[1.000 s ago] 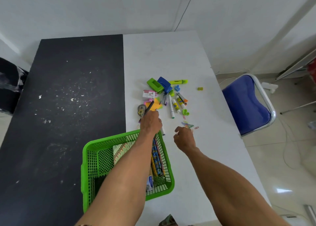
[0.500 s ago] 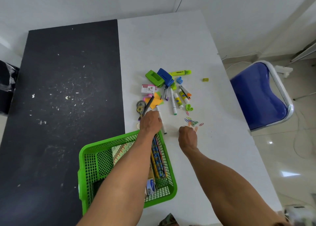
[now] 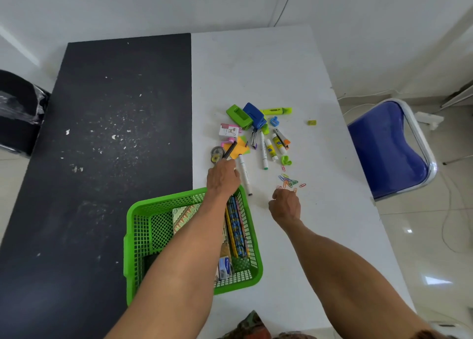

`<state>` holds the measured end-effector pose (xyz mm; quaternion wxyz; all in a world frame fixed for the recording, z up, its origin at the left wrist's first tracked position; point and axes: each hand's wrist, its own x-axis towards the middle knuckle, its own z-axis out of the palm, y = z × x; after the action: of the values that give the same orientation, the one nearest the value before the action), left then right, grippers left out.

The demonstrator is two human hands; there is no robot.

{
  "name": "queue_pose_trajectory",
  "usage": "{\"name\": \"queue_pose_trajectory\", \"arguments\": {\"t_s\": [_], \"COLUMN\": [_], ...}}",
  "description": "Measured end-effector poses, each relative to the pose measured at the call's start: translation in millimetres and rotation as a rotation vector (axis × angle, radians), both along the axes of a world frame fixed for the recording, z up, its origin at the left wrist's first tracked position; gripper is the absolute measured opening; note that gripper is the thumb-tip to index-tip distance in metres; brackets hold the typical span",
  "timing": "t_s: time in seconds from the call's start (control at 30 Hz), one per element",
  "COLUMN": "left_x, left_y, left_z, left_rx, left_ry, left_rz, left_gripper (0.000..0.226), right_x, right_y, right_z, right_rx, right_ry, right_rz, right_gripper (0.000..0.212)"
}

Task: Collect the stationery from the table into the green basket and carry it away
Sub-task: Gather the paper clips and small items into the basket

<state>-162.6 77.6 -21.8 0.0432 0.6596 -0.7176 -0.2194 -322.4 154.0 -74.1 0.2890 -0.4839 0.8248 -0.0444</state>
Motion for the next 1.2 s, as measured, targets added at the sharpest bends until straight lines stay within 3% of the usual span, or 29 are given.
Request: {"name": "queue_pose_trajectory", "arguments": {"t_s": [0.17,0.43,0.57,0.77,0.9,1.2], "left_x": [13.9,25.4,29.7,39.6,47.1,58.0], "left_y": [24.4,65.9,78.5,100.0,108.3,112.2], "left_z": [13.7,44.9,47.8,43.1,33.6,25.3], "left_rx": [-0.012,0.071,0.134,0.144,0.155,0.129], "left_ry": [-0.02,-0.054,-0.062,-0.047,-0.045,-0.04], "left_rz": [0.086,0.136,0.125,0.104,0.082,0.075], "left_gripper": [0.022,0.031,0.029,0.031,0.015,0.014], "right_x": [5.8,50.0,74.1,92.9,100.0,104.3], "right_y": [7.9,34.4,57.3,96.0,113.9,121.7], "right_z": [24.4,75.3,82.7,65.6,48.3,37.8], "right_rx": [-0.099,-0.314,-0.192,0.107,0.142,0.169], "right_ry": [-0.113,-0.089,-0.058,0.216,0.35,0.374], "right_rz": [0.052,0.434,0.69,1.061,1.129,1.148], "right_gripper": [0.021,0.022,0.018,0.024,0.029,0.027]}}
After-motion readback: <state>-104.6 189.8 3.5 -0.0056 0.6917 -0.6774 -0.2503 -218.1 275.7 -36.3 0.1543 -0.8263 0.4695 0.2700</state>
